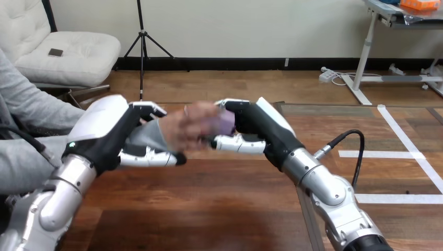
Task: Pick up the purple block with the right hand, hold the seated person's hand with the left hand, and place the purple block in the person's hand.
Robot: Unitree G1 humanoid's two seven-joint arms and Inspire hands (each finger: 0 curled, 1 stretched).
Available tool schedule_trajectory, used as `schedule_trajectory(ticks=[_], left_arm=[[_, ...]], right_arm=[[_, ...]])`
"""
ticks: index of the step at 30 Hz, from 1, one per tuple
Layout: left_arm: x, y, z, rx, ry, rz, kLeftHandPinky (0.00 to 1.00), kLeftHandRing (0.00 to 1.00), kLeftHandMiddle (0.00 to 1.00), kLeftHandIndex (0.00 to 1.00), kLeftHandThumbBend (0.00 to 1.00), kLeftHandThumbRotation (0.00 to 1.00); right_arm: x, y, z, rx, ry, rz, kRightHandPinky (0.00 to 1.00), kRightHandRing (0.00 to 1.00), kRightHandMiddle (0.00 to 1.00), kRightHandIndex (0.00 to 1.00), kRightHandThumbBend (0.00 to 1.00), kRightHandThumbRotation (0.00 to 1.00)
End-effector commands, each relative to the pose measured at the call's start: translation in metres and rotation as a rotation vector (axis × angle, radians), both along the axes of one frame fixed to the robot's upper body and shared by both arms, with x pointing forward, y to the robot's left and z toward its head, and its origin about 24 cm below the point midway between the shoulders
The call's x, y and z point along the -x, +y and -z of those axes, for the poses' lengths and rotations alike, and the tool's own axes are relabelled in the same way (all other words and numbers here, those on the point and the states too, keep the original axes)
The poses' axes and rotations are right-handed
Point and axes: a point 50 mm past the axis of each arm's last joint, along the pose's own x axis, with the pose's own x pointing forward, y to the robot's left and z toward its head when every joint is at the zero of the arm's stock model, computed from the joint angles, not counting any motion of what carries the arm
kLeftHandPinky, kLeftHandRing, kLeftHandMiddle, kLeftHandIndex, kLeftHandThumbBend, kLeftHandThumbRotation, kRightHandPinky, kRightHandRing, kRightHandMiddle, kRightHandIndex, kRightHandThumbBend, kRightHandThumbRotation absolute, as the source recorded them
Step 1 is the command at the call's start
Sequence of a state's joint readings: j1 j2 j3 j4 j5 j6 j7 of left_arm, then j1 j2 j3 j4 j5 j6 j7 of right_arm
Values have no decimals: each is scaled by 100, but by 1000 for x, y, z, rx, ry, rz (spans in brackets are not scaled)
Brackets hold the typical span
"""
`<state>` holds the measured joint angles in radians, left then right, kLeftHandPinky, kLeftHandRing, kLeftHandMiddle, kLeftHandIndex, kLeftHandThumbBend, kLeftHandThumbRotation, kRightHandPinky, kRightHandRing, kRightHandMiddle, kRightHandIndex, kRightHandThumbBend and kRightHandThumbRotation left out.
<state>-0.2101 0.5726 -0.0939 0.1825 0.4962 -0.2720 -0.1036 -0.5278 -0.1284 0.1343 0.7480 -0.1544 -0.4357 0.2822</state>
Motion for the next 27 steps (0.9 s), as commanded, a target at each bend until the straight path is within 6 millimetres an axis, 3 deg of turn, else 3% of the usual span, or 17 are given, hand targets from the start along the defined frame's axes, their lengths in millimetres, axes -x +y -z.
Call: schedule_trajectory(ticks=[1, 18, 27], left_arm=[[-9, -29, -71, 107, -267, 161, 44, 55, 62, 65, 89, 88], [10, -27, -58, 246, -211, 188, 49, 64, 67, 66, 91, 91], [23, -27, -44, 429, -151, 221, 51, 65, 67, 65, 95, 91]], right_arm=[[-5, -5, -24, -28, -83, -10, 65, 72, 73, 75, 100, 84], [4, -17, -17, -137, -24, 19, 68, 78, 78, 79, 98, 95], [11, -28, -15, -176, -22, 30, 69, 79, 79, 80, 97, 99]])
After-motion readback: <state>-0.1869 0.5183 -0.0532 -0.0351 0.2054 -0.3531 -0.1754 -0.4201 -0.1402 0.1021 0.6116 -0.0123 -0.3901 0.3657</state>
